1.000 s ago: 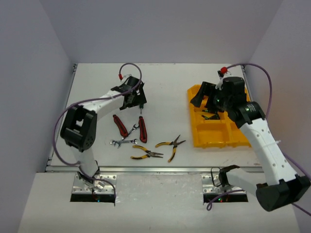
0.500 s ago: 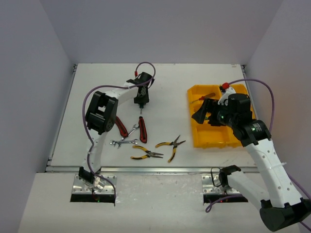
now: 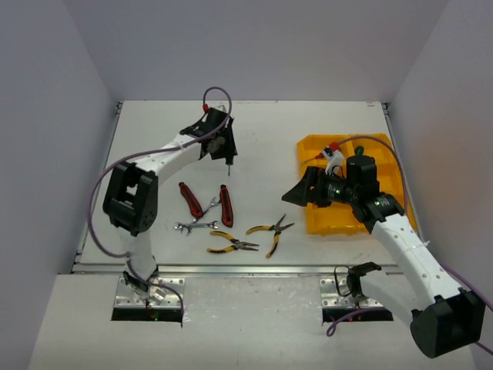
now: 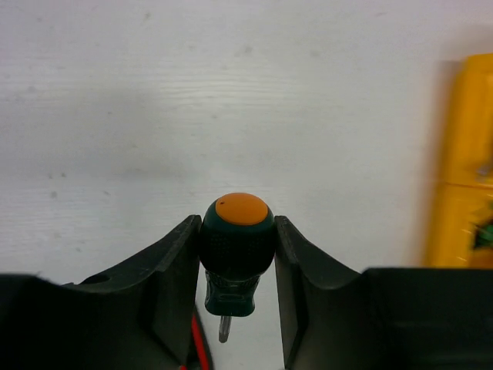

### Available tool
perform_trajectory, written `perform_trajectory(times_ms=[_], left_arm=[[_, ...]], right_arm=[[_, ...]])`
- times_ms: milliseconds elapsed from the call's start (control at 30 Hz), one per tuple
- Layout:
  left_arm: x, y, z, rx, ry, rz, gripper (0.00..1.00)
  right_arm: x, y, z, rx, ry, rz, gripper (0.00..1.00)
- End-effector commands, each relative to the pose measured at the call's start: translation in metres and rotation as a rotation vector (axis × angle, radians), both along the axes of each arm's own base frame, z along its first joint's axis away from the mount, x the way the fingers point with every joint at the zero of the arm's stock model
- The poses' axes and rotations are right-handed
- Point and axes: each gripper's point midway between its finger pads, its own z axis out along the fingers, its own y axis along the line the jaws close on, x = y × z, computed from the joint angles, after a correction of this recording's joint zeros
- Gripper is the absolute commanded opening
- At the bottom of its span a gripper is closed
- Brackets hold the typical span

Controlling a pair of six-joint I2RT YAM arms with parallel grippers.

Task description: Sort the tools into containers

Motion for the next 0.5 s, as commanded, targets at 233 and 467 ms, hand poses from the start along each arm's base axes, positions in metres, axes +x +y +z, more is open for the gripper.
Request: perform_trajectory(times_ms=[233,467], left_arm=[[-0.115,-0.102,0.186,-0.855,-0.323,-0.278,0.00],[-0.162,-0.129,0.213,-1.052,-0.345,-0.394,0.00]], right_arm=[[0.009,0.056,0.058,0.257,-0.230,0.205,0.97],[0.011,0.078,0.060,0.323,-0.229,0.213,0.80]])
